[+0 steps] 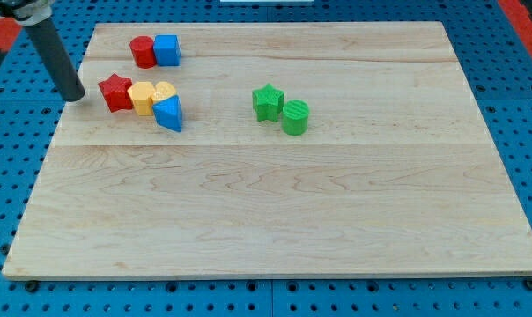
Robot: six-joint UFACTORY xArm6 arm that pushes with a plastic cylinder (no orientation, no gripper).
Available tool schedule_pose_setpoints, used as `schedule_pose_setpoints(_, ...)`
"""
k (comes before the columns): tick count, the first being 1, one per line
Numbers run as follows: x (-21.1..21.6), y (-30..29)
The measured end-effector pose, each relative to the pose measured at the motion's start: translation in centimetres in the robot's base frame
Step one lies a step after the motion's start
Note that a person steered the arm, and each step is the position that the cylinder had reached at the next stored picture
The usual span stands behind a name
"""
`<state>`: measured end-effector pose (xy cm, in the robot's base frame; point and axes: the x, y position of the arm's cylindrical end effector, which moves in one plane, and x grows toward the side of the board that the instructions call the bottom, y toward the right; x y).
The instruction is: Separate the red star from yellow blocks
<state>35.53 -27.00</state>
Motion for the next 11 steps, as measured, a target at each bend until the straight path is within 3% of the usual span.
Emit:
schedule_pose_setpoints(2, 2.4, 6.3)
schedule_pose_setpoints(3, 2.4, 0.7)
schedule_pose_setpoints(4, 0.3, 1.4)
schedule_pose_setpoints(5, -0.9, 4.5)
schedule_pose_setpoints(6, 0.1, 13.3)
schedule_pose_setpoints(8, 1.4, 16.4)
schedule_pose_setpoints(9, 2.6, 23.2)
schedule_pose_setpoints(10, 2.7, 16.1)
schedule_pose_setpoints(11, 5.7, 14.0)
